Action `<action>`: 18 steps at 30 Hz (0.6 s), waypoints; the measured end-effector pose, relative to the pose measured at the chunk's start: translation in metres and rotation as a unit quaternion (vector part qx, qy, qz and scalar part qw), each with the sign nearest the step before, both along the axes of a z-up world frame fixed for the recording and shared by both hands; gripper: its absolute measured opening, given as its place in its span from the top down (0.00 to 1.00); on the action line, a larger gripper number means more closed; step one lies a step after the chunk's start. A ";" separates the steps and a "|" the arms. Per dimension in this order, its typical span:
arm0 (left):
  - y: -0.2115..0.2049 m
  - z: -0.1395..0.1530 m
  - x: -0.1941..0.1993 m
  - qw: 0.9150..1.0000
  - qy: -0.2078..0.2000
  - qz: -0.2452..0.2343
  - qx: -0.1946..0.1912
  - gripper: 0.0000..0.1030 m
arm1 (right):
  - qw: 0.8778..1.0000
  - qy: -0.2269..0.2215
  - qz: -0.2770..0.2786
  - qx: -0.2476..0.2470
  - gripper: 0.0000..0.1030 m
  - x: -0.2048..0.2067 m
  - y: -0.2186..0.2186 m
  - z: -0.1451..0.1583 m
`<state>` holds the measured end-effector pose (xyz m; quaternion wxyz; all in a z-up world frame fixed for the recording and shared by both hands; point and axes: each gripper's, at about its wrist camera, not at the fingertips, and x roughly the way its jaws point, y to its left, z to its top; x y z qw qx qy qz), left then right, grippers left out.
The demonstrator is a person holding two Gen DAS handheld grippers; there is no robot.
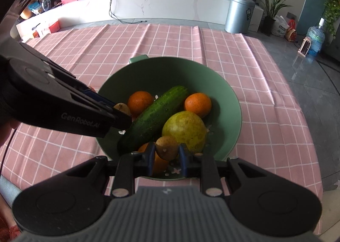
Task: Organize fruits
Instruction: 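Lower both held kiwis into the colander and open both tools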
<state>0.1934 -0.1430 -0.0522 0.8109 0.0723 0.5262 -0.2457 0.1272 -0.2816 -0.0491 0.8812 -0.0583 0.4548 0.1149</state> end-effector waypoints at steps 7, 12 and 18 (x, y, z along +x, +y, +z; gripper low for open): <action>-0.003 -0.009 0.005 1.000 0.015 0.000 0.014 0.72 | 1.000 0.016 0.010 0.002 0.81 0.003 0.002 -0.009; -0.003 -0.013 0.005 1.000 0.022 -0.003 0.013 0.72 | 1.000 0.023 0.007 0.001 0.81 0.003 0.002 -0.012; -0.004 -0.009 0.003 1.000 0.014 -0.007 0.009 0.62 | 1.000 0.020 0.002 -0.001 0.80 0.003 0.003 -0.009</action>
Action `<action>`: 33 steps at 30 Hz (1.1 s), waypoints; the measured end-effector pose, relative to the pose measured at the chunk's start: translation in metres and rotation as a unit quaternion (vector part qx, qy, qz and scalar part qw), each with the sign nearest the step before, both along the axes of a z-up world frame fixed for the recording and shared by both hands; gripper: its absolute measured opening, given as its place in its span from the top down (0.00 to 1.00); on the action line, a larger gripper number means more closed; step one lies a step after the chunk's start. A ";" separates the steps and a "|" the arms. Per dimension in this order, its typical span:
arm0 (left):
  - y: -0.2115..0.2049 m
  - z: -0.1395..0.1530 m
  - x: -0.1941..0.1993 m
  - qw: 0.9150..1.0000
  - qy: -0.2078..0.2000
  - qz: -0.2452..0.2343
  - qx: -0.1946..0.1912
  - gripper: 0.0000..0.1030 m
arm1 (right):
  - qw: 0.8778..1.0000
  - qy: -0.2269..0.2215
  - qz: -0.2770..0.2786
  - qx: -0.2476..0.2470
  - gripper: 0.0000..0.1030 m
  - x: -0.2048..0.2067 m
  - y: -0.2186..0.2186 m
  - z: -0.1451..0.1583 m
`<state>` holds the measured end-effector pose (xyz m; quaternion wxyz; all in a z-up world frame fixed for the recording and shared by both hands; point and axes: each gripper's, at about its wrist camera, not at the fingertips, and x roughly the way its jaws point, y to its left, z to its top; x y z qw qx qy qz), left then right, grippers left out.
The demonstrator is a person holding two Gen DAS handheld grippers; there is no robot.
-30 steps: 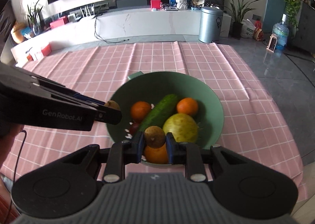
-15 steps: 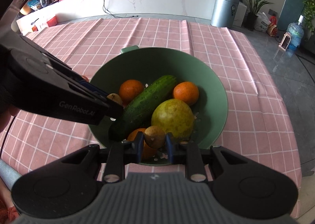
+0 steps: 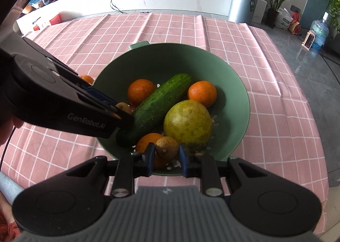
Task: Organize fruits
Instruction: 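Lower both held kiwis into the colander and open both tools, then grasp the last orange with the right tool while the left tool grasps the last kiwi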
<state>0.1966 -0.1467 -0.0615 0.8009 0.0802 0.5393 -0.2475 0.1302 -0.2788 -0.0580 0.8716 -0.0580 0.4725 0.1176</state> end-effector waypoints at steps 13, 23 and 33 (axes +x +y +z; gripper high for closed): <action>0.025 0.052 -0.024 0.996 -0.078 0.009 -0.042 0.54 | 0.998 -0.055 -0.025 0.011 0.62 -0.015 0.003 0.030; 0.078 0.079 -0.039 0.992 -0.123 0.028 -0.025 0.53 | 0.994 -0.086 0.007 0.068 0.61 -0.016 0.040 0.049; 0.128 0.063 -0.040 0.992 -0.118 0.040 -0.017 0.53 | 0.991 -0.094 0.076 0.065 0.61 -0.012 0.091 0.046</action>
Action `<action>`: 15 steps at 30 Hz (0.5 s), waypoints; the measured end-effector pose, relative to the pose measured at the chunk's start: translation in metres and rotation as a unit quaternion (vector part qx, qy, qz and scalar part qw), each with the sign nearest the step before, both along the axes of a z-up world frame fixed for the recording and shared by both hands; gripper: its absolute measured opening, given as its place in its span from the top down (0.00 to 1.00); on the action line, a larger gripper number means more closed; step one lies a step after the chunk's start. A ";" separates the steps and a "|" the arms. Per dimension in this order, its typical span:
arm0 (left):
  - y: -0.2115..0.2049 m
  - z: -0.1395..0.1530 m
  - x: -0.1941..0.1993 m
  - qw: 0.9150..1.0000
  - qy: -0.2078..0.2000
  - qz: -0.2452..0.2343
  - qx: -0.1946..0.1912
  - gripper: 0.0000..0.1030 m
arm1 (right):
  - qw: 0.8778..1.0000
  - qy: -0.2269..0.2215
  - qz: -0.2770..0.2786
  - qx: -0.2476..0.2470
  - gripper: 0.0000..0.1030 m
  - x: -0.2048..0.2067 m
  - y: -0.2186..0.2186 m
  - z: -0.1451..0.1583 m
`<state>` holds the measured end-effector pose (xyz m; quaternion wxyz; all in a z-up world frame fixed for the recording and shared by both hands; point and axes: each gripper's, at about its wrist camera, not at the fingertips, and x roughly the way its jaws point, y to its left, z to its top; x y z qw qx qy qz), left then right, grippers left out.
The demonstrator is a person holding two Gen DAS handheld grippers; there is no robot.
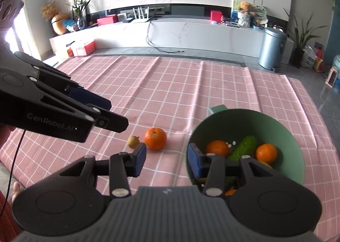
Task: Organize fruits
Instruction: 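Grasp the last orange with the right tool while the left tool grasps the last kiwi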
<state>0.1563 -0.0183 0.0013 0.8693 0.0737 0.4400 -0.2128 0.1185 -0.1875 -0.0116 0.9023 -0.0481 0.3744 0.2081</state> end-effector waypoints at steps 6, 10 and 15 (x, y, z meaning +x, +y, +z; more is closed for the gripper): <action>0.021 -0.022 -0.001 1.000 0.016 0.004 -0.007 0.53 | 0.999 -0.017 0.041 -0.027 0.61 0.003 0.021 -0.007; 0.028 -0.041 0.005 1.000 0.025 0.003 -0.011 0.53 | 0.997 -0.015 0.058 -0.047 0.61 0.014 0.028 -0.015; 0.030 -0.066 0.016 0.999 0.041 -0.002 -0.008 0.53 | 0.994 -0.021 0.084 -0.071 0.62 0.024 0.034 -0.022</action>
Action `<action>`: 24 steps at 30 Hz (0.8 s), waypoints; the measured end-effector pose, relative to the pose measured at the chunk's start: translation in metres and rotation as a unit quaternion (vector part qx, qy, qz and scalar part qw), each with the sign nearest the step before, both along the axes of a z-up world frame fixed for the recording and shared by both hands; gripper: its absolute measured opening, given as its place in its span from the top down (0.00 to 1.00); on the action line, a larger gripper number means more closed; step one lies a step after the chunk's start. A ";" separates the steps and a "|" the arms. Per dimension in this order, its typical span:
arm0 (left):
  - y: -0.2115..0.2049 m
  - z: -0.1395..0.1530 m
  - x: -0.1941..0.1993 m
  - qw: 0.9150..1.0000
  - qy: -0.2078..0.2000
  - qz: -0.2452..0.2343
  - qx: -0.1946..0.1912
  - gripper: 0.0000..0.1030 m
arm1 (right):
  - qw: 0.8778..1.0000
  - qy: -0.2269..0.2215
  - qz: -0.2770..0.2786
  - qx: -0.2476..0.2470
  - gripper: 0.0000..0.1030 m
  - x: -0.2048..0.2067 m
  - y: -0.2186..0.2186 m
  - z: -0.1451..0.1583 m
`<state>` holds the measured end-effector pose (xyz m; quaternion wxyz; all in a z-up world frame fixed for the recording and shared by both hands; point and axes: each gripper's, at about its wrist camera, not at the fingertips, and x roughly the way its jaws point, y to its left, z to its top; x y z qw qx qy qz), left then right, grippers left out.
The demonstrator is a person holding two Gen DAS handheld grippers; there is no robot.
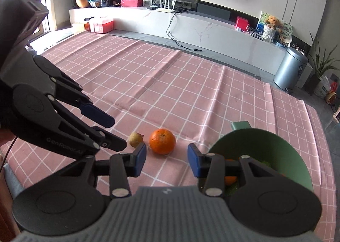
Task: Organize fruits
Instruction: 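Grasp the last orange with the right tool while the left tool grasps the last kiwi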
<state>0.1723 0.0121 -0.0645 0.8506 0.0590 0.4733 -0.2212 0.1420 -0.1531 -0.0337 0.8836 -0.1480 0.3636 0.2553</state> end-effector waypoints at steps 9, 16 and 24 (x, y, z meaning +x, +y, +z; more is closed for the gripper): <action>0.005 -0.031 0.022 1.000 0.010 0.005 0.002 0.54 | 0.997 0.006 0.067 -0.047 0.62 0.023 0.020 -0.017; 0.005 -0.041 0.028 1.000 0.013 0.000 0.008 0.55 | 0.992 0.008 0.097 -0.084 0.62 0.037 0.031 -0.030; 0.008 -0.042 0.031 1.000 0.009 -0.007 0.004 0.69 | 0.988 0.018 0.112 -0.102 0.62 0.047 0.037 -0.042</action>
